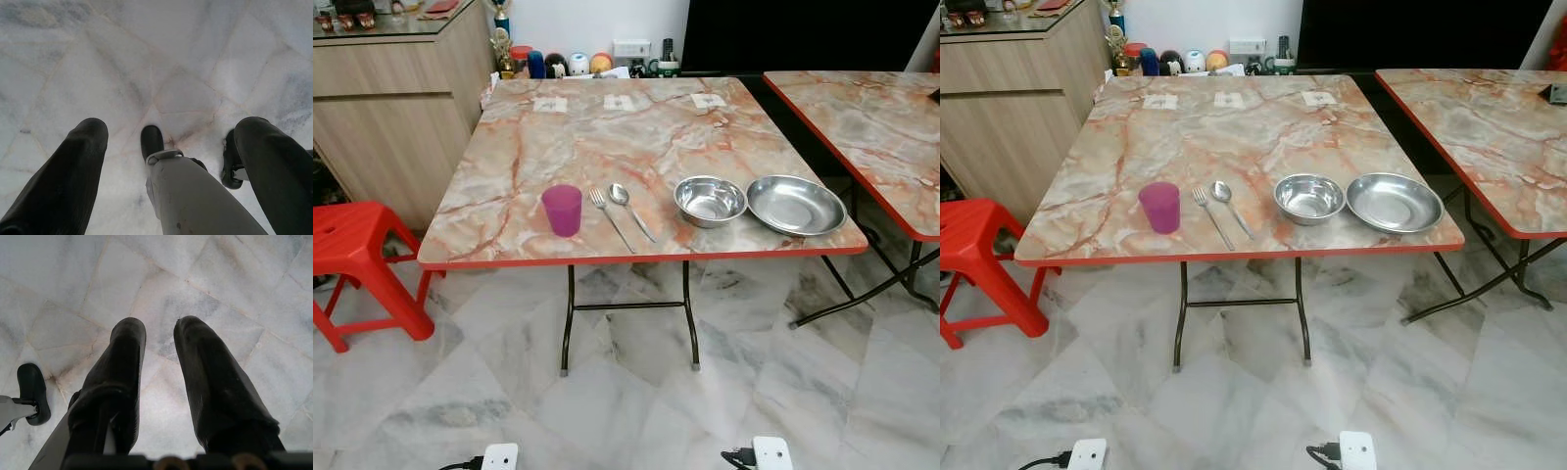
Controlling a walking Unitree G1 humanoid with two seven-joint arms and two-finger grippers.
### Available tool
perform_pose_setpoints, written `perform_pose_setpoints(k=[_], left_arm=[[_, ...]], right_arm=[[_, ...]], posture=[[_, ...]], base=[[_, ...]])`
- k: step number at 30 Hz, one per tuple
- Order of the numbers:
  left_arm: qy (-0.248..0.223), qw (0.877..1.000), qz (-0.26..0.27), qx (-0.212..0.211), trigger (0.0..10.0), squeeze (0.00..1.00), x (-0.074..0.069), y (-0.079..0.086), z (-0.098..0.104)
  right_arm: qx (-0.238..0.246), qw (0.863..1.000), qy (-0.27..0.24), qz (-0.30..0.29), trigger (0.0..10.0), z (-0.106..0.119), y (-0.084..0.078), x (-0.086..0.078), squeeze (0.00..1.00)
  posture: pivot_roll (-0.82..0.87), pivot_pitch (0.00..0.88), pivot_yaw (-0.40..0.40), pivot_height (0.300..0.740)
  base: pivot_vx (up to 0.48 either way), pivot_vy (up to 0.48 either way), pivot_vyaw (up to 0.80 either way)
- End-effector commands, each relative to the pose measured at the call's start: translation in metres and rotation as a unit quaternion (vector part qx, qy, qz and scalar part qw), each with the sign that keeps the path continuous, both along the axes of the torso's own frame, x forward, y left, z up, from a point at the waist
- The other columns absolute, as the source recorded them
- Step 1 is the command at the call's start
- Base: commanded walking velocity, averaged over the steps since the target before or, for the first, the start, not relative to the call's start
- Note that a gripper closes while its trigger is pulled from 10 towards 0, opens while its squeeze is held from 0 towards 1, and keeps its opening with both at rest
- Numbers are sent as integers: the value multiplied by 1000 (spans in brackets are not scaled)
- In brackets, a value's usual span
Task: Setting the table
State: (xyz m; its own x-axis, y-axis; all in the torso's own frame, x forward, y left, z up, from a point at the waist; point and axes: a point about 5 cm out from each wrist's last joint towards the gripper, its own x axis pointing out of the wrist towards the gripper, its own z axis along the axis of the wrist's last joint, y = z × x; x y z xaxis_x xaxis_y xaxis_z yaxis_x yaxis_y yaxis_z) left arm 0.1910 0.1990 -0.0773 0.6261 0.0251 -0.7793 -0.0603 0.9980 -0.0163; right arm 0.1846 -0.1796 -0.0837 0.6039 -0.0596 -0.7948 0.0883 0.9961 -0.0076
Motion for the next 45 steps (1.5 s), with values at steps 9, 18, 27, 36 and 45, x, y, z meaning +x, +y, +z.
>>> perform_pose_setpoints(k=[9,18,27,36,45], left_arm=[[11,1000,7,-9,10000,0,-3,0,-2],[12,1000,6,-10,10000,0,-4,-1,-2],[8,1000,8,-7,10000,0,-3,0,-2],[7,1000,5,-7,10000,0,-3,0,-2],[5,1000,-2,-5,10000,0,-2,-1,-1]], right_arm=[[2,1000,5,-6,10000,-2,-1,-4,0],[2,1000,5,-6,10000,-2,-1,-4,0],[2,1000,5,-6,10000,-2,-2,-4,0],[3,1000,4,-6,10000,-2,-2,-4,0],[4,1000,4,-6,10000,-2,-1,-4,0]], posture=[[30,88,-43,740],[30,89,-44,740],[30,89,-44,740],[31,89,-45,740],[30,89,-45,740]], base=[[319,0,0],[333,0,0],[73,0,0],[0,0,0],[0,-173,0]])
